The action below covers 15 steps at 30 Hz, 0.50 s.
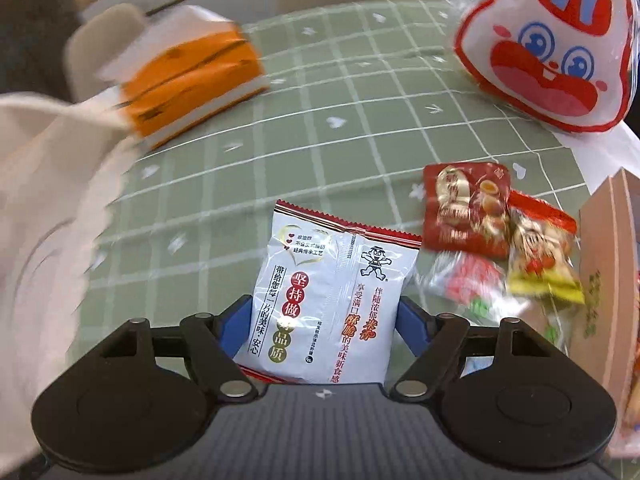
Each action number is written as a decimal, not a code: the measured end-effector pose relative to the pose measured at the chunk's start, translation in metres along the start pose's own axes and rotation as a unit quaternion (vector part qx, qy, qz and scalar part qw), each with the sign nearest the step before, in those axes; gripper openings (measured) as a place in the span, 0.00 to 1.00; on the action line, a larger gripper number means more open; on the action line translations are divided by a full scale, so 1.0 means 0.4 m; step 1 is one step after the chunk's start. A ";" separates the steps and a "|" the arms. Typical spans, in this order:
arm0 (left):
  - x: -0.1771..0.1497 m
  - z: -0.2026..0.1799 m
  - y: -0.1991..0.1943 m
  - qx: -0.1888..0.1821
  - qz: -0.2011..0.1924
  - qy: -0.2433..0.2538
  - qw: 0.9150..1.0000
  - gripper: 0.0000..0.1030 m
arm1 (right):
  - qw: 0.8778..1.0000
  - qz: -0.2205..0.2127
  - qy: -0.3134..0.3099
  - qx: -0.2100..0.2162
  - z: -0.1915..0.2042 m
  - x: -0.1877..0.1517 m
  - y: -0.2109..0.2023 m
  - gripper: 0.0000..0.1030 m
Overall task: Organize snacks
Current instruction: 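Carry the white bag and set it on the table, opening the right tool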
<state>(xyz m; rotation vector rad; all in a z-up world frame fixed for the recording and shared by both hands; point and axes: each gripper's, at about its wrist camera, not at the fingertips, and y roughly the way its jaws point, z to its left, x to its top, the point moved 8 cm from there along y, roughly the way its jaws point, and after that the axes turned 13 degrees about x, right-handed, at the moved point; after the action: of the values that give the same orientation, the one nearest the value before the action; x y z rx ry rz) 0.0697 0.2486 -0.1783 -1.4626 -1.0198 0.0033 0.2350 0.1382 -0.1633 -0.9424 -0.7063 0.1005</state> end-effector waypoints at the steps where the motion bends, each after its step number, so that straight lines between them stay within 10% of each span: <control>1: -0.004 -0.003 -0.003 -0.001 0.001 -0.001 1.000 0.56 | 1.000 -0.002 -0.016 0.011 0.016 -0.023 -0.031 0.74; 8: -0.045 -0.035 -0.012 -0.006 0.018 -0.014 1.000 0.56 | 0.997 0.032 -0.042 0.057 0.037 -0.206 -0.152 0.74; 15: -0.082 -0.135 -0.028 -0.028 0.025 0.012 0.999 0.56 | 0.994 0.043 -0.097 -0.011 -0.049 -0.409 -0.236 0.74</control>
<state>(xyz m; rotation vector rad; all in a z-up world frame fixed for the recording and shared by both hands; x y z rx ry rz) 0.0738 0.1847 -0.1764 -1.5348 -0.9710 -0.0063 0.0997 0.0062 -0.1817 -0.9932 -0.8476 0.2630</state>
